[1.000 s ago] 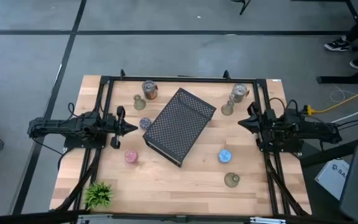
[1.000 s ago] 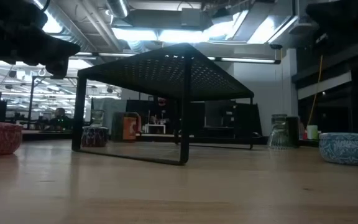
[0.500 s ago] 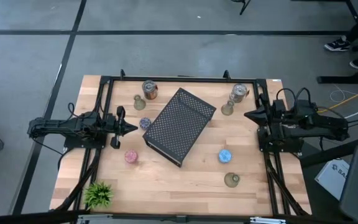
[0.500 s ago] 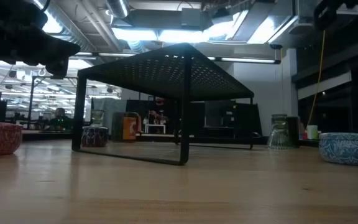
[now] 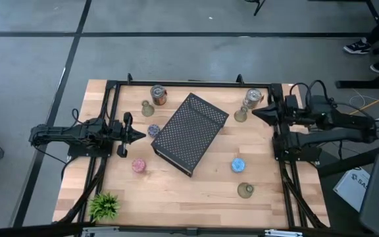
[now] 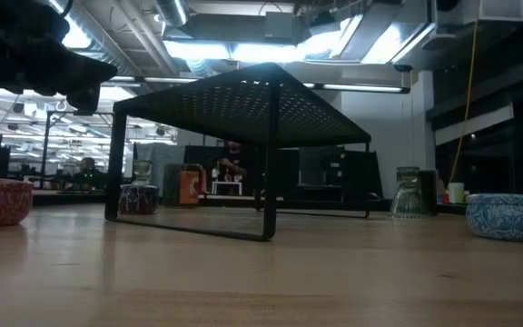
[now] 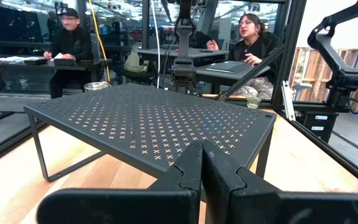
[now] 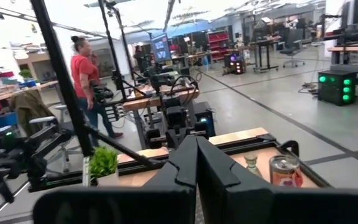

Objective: Pick & Place candle stick holders
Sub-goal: Put the right scented candle on the shelf

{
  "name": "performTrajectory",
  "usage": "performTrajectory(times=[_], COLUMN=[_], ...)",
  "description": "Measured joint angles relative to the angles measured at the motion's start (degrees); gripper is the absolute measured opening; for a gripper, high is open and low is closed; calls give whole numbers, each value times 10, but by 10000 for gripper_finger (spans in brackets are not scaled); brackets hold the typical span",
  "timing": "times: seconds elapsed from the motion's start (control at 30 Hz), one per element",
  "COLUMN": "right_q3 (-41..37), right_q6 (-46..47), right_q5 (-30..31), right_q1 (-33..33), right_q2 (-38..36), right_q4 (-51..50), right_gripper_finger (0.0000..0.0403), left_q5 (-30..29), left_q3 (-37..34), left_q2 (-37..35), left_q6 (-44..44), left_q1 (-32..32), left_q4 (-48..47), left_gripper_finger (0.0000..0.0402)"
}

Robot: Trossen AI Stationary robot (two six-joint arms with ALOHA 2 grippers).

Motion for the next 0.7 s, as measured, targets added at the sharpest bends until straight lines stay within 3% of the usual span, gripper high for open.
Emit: performTrajectory(times=[0.33,0.7], right_q3=[62,62], right_q6=[-55,-46], right_q5=[42,85], right_q1=[0,-28], right_q2=[100,140], right_q4=[3,27], right_gripper_finger=[5,5], left_q5=[0,0], left_q3=[0,0], left_q2=[0,0], left_q6=[0,0], left_q1=[0,0], left_q4=[0,0], left_gripper_finger=[2,2])
